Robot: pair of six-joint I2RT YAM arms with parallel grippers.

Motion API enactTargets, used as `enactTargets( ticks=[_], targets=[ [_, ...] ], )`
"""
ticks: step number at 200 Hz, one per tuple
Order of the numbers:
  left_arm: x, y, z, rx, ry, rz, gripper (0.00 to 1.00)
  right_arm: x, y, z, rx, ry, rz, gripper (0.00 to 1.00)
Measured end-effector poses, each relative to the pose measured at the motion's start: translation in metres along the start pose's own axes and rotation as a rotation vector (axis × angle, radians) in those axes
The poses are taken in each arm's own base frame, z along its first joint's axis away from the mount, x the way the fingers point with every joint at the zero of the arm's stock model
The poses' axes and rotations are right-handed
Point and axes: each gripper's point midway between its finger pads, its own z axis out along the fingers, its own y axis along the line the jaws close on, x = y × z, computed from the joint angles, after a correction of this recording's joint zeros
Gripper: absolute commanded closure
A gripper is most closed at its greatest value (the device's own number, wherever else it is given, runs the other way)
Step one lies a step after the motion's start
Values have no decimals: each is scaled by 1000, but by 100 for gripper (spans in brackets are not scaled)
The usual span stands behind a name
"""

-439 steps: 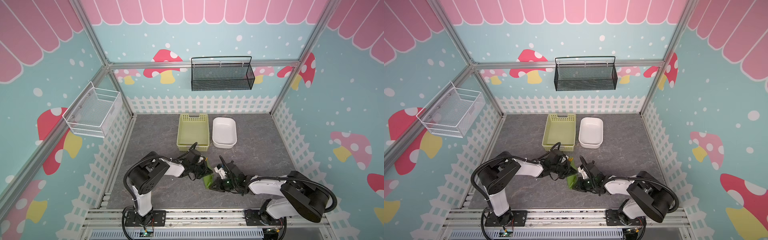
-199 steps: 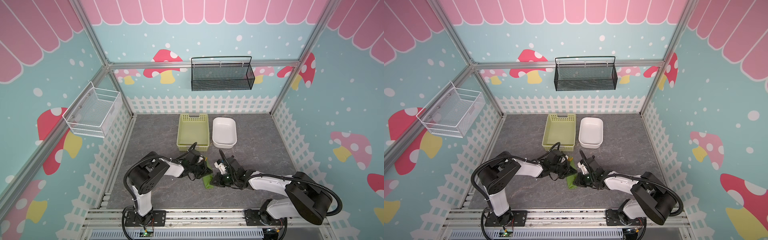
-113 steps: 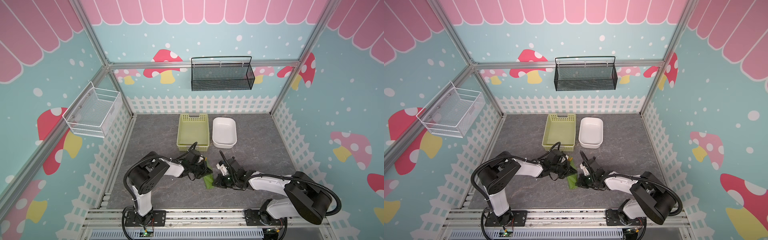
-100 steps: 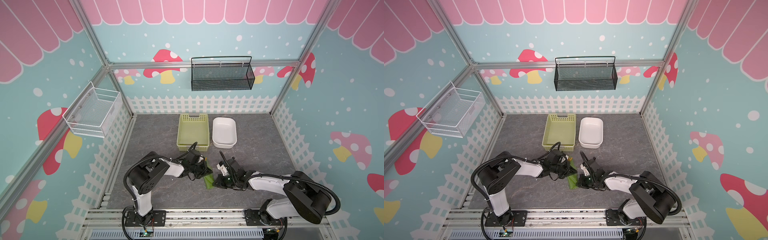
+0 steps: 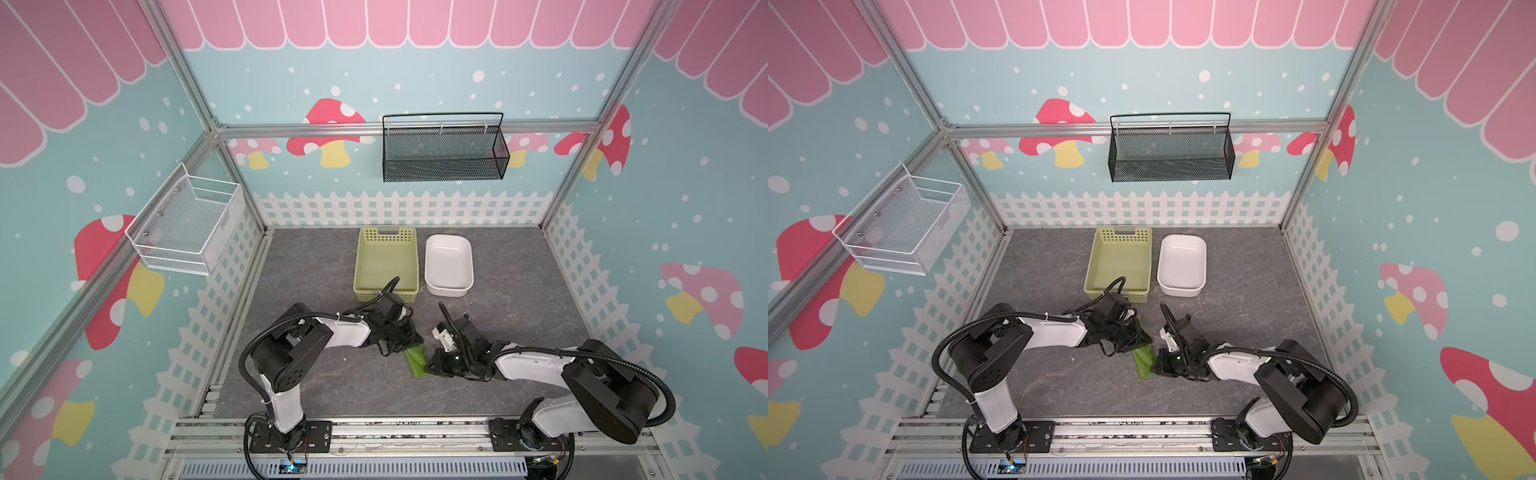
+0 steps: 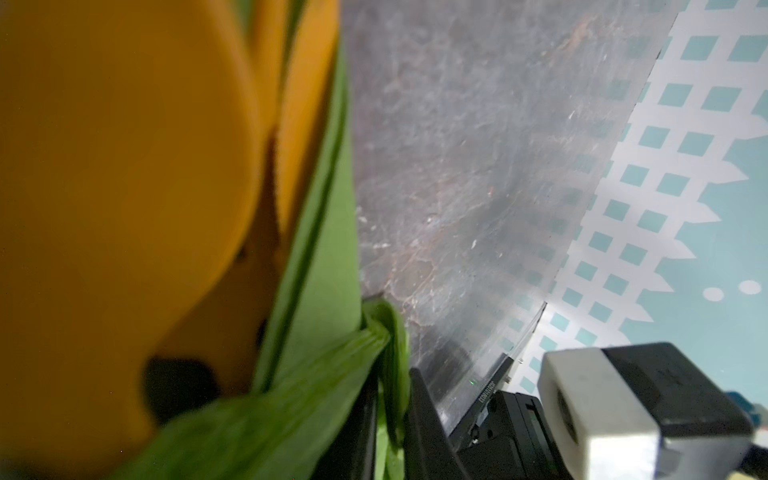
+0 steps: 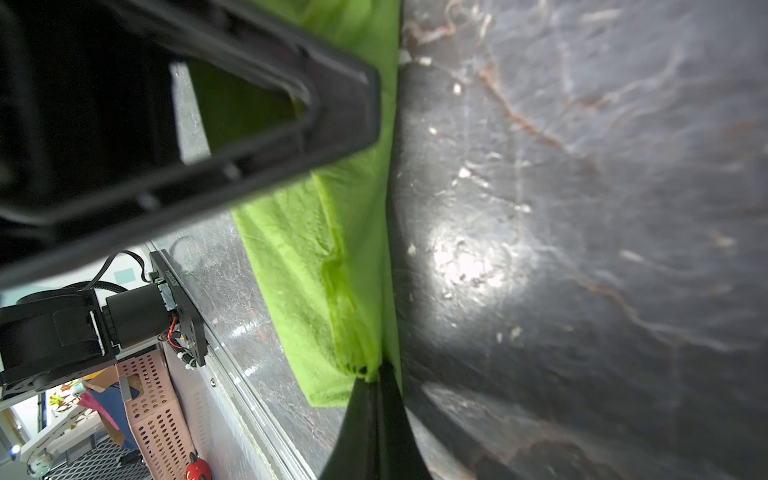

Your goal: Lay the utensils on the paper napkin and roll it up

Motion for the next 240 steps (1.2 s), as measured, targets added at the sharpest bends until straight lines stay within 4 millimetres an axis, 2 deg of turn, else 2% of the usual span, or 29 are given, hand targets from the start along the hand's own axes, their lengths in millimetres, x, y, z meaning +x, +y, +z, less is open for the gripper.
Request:
enactTargets(
  ticks=[45, 75, 102, 147, 202, 240],
  targets=[
    [-14, -37, -34, -23, -70, 116, 69, 0, 0, 0, -12, -5, 0, 100],
    [-10, -42, -53, -45, -86, 165, 71, 0, 0, 0, -20, -7, 5, 100],
    [-2, -32, -56, -76, -66, 177, 79, 0, 0, 0, -22, -8, 9, 100],
    [14, 1, -47, -139, -10, 160, 92, 0, 0, 1, -26, -9, 11, 100],
    [18, 29, -26, -187, 36, 128, 97, 1, 0, 1, -26, -9, 16, 100],
    [16, 26, -20, -163, 42, 134, 99, 1, 0, 0, -28, -10, 22, 100]
  ],
)
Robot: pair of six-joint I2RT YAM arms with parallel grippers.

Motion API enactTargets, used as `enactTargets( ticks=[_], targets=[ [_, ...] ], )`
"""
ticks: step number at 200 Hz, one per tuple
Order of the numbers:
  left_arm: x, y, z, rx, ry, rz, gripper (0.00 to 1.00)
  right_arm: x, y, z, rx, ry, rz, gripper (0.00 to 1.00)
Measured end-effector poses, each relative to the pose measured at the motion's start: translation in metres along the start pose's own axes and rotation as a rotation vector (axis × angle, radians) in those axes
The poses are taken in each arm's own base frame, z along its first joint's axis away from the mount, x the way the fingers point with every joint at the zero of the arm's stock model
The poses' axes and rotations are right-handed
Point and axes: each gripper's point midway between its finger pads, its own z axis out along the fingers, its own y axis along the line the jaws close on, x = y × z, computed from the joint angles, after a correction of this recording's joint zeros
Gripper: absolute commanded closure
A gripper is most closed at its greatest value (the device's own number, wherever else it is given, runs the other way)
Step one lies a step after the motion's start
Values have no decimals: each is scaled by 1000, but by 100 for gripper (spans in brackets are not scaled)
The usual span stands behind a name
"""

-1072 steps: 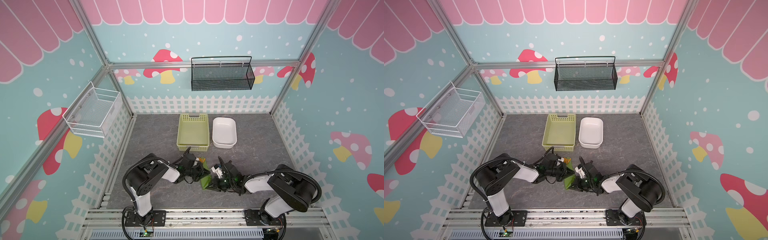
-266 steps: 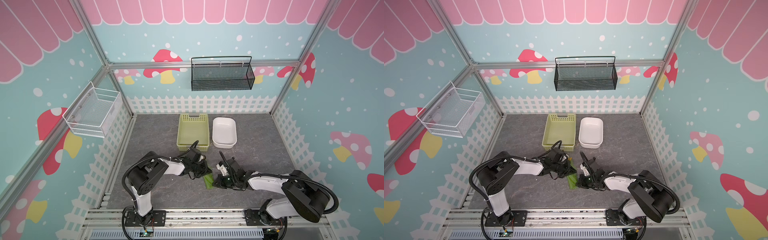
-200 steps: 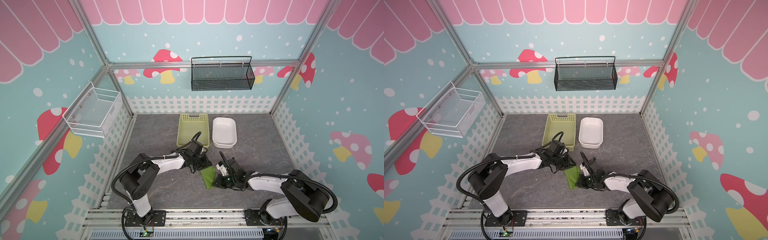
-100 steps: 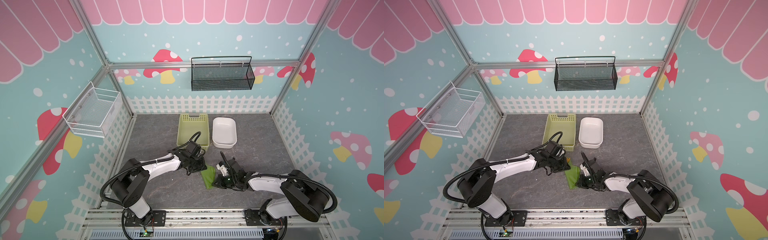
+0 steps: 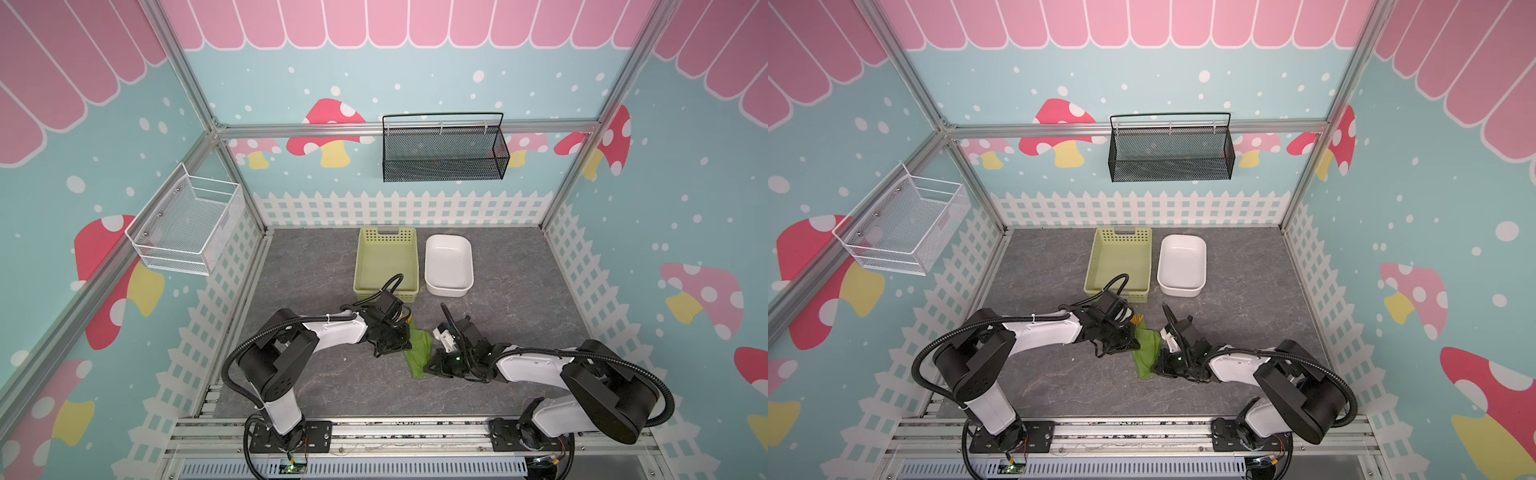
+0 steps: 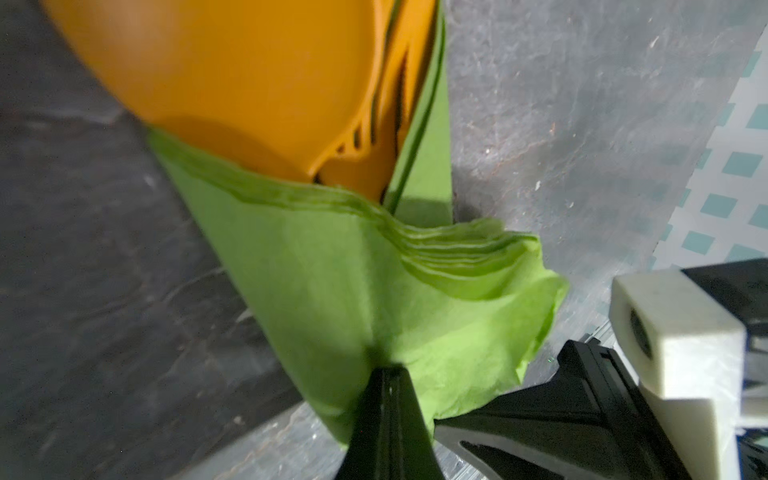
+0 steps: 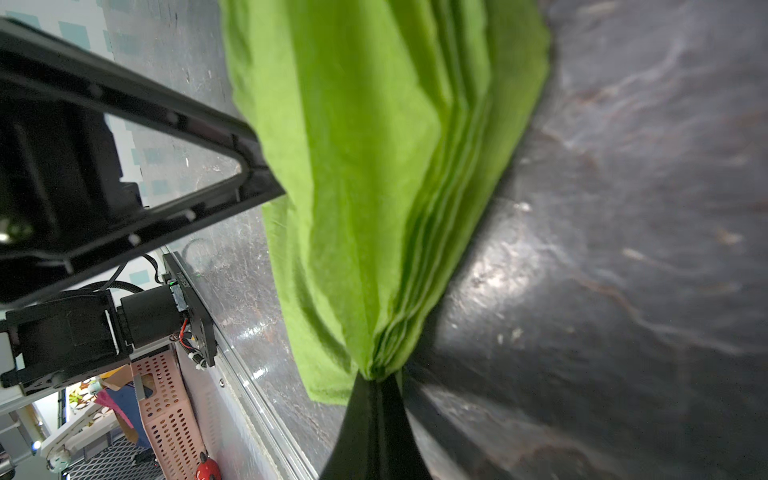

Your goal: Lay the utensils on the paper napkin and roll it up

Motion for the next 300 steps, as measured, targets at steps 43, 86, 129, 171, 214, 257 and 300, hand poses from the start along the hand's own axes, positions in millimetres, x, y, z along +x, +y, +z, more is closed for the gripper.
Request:
enactTargets(
  ticks=[43, 86, 129, 171, 214, 257, 300],
  targets=[
    [0, -4, 3, 23, 7, 11, 99, 1, -5, -9, 41, -20, 13, 91],
    [1, -5, 4, 27, 11, 16, 100, 1, -3, -26, 96, -31, 27, 83],
    [2, -5, 4, 28, 14, 16, 100, -12, 22, -35, 47, -56, -1, 86],
    [2, -5, 4, 28, 14, 16, 100, -13, 33, -29, -4, -24, -17, 92],
    [2, -5, 4, 28, 14, 16, 100, -8, 18, -13, 26, 22, 0, 94],
    [2, -5, 4, 29, 13, 16, 100, 2, -3, -6, 67, 36, 16, 96],
    [2, -6, 3, 30, 11, 24, 93, 3, -2, -5, 41, 24, 3, 98]
  ],
)
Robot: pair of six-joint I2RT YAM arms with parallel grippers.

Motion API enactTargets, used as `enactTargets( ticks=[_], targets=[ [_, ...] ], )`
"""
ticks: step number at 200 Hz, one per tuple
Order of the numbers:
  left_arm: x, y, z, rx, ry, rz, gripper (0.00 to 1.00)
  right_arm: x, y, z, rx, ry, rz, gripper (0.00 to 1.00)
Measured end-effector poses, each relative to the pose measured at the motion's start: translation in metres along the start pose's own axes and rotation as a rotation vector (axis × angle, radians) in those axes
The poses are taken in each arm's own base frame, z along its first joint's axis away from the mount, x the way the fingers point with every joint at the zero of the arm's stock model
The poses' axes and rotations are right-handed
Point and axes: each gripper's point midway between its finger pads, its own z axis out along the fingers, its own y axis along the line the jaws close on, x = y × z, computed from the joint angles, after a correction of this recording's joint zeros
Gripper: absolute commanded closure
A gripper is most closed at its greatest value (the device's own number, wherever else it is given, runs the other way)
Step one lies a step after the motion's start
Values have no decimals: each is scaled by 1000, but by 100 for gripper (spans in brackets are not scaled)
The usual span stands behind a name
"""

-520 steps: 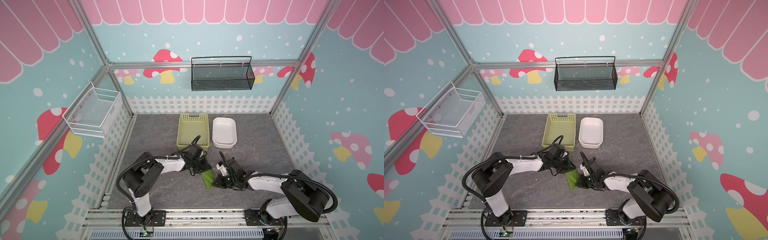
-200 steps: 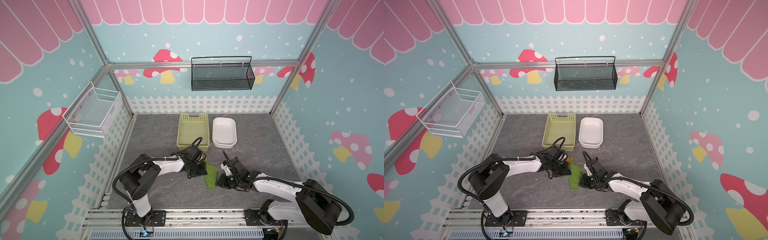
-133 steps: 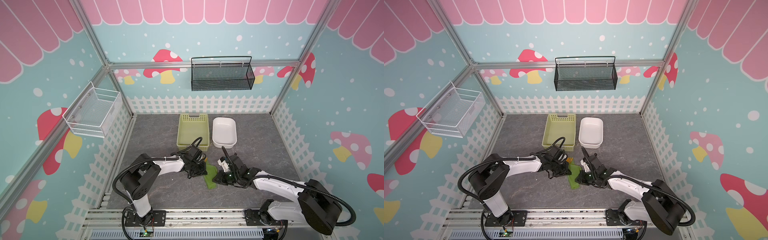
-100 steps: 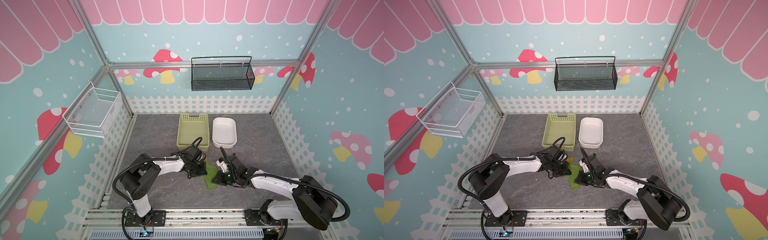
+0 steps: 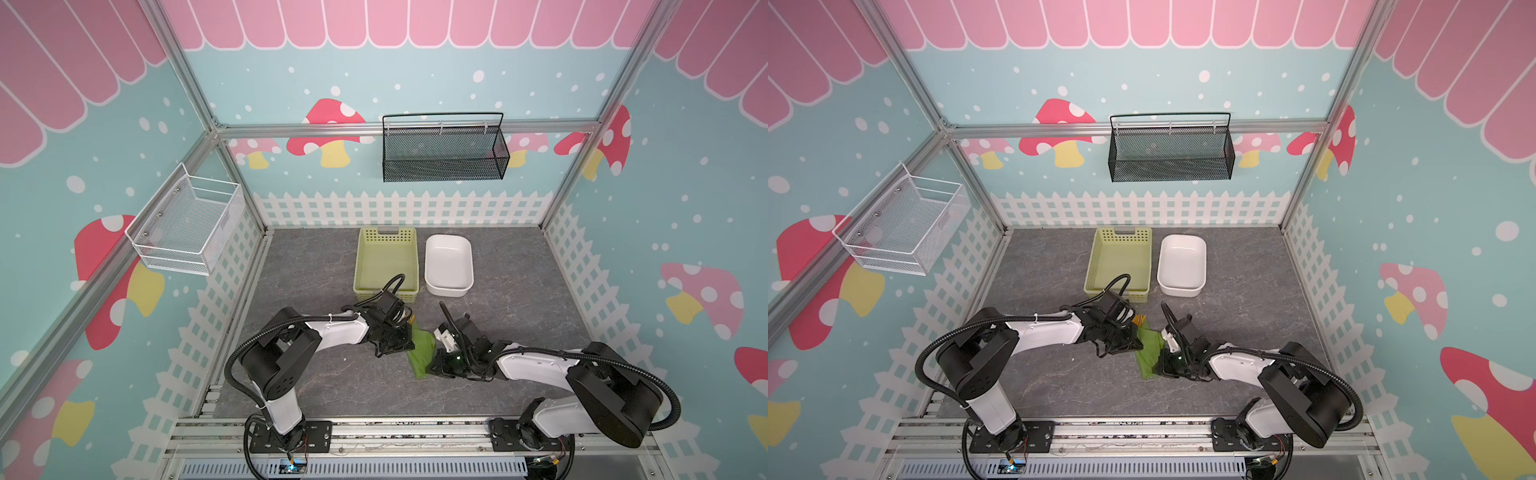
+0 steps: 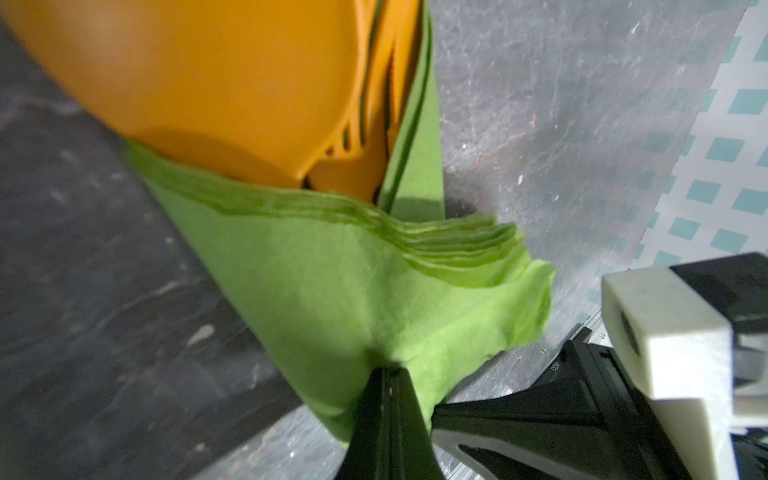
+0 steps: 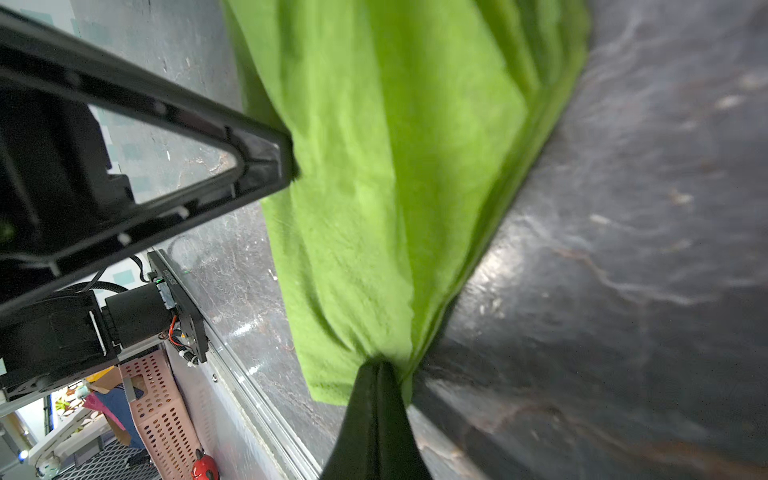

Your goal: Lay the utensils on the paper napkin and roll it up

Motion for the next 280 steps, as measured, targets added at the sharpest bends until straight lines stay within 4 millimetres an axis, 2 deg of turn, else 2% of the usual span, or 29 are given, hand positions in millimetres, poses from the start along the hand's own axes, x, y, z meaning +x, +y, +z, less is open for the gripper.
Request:
enactTargets(
  ticks=[47, 77, 95, 131, 175, 223, 280],
  targets=[
    [7, -8, -14, -12, -12, 23, 91, 0, 1, 1, -28, -12, 27, 100],
    [27, -30, -26, 19, -3, 91, 94, 1, 3, 3, -42, -20, 46, 100],
    [38, -35, -25, 25, 18, 111, 96, 1, 4, 3, -45, -21, 50, 100],
    [56, -21, -19, -2, 76, 99, 99, 1, 4, 3, -46, -21, 57, 100],
    [66, -11, -8, -26, 132, 85, 100, 1, 4, 3, -46, -22, 57, 100],
    [76, 13, 2, -118, 185, 69, 100, 1, 5, 4, -49, -20, 56, 100],
    [74, 13, 0, -147, 192, 86, 100, 1, 5, 4, -52, -19, 55, 100]
  ],
)
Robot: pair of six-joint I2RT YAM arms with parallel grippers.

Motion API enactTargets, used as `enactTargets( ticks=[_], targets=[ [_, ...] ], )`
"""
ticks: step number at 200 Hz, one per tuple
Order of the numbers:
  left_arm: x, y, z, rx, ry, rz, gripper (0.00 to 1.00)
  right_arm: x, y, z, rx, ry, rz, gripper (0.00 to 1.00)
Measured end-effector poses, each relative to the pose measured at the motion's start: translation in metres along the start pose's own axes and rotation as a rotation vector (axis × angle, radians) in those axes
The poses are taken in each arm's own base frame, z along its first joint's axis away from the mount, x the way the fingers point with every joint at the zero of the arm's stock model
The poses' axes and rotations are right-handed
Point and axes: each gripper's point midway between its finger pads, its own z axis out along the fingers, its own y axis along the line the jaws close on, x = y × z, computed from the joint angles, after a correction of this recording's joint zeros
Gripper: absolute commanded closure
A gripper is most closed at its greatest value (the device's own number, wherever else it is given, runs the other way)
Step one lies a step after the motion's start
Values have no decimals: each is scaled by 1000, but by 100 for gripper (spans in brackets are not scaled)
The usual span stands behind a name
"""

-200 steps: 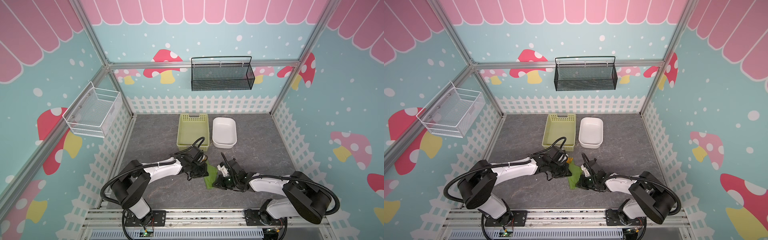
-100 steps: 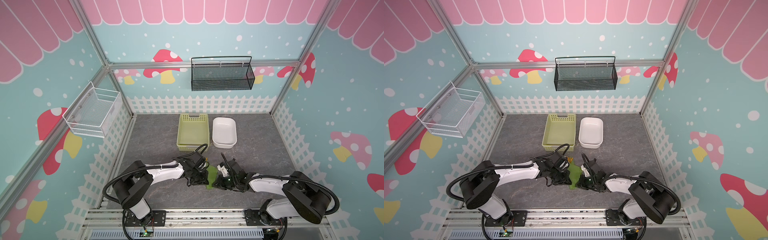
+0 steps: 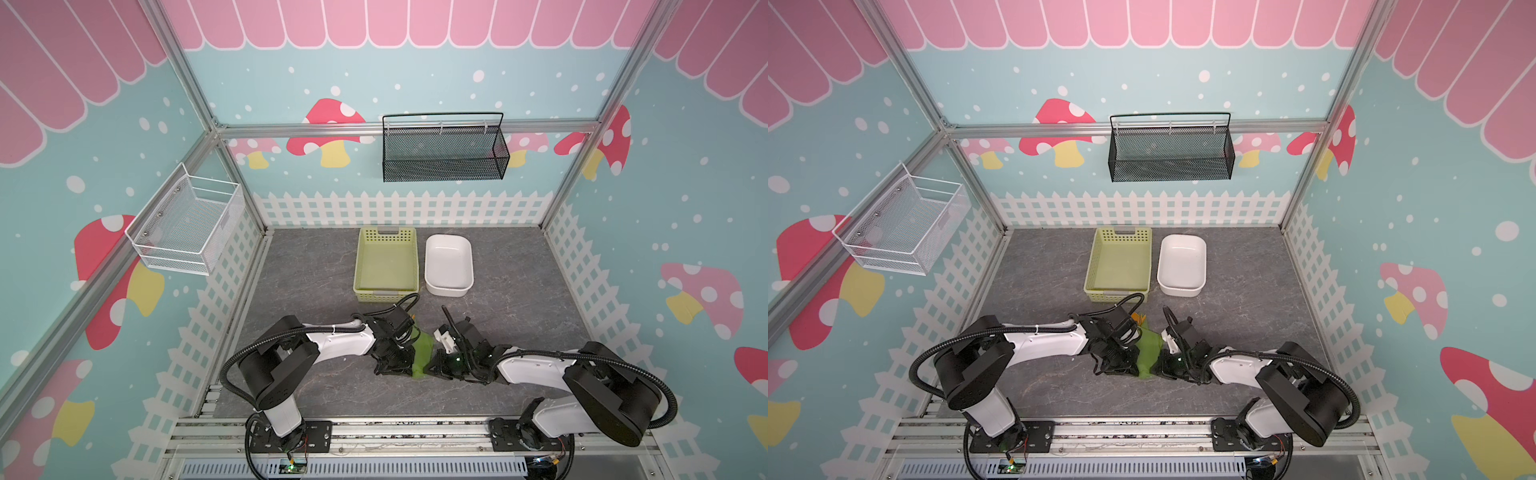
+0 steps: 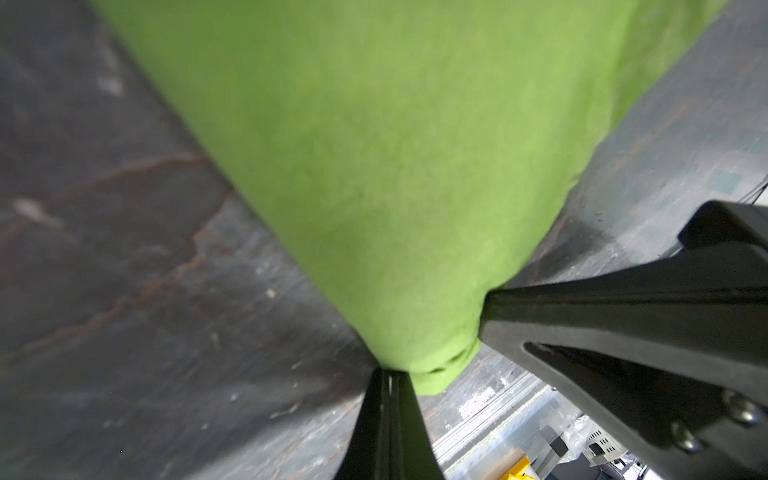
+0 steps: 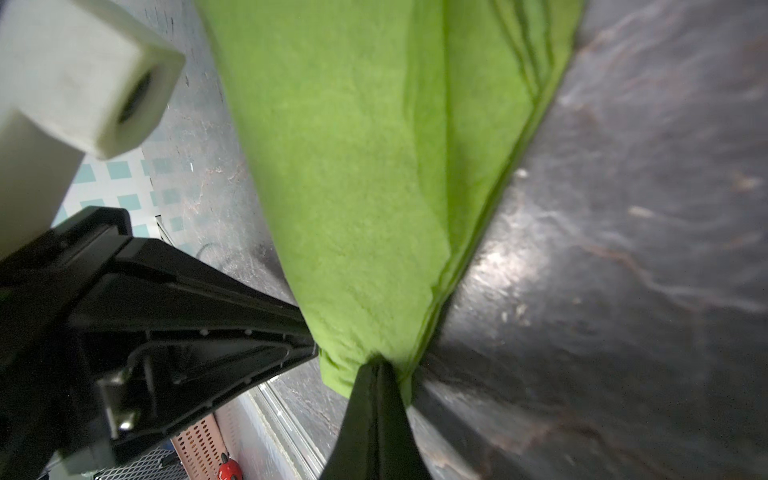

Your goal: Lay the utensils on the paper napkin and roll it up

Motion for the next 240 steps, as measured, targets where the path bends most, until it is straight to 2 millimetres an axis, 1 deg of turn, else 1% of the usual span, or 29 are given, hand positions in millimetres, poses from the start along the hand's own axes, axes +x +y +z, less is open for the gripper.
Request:
enactTargets(
  ticks=[19, 47, 68, 82, 95, 123, 131, 194, 217, 240],
  targets=[
    [-1, -4, -6, 5, -13, 7, 100, 0, 0, 0, 0, 0, 0, 100],
    [-6, -20, -19, 49, -48, 34, 100, 0, 0, 0, 0, -1, -1, 100],
    [-11, -31, -21, 79, -60, 52, 100, 0, 0, 0, 0, 0, -1, 100],
    [-12, -34, -21, 84, -60, 57, 100, 0, 0, 0, 0, -1, -1, 100],
    [-13, -33, -16, 79, -53, 55, 100, 0, 0, 0, -1, 0, -1, 100],
    [-12, -17, 5, 32, -8, 24, 100, 0, 0, 0, 0, -1, -1, 100],
    [-12, -16, 8, 35, 1, 24, 100, 0, 0, 0, 0, -1, -1, 100],
    [-13, -17, 6, 37, -10, 45, 100, 0, 0, 0, -3, -3, -2, 100],
    [-16, -19, -3, 30, -43, 56, 100, 0, 0, 0, -4, -5, -4, 100],
    [-25, -24, -13, 29, -81, 60, 100, 0, 0, 0, -4, -6, -4, 100]
  ],
)
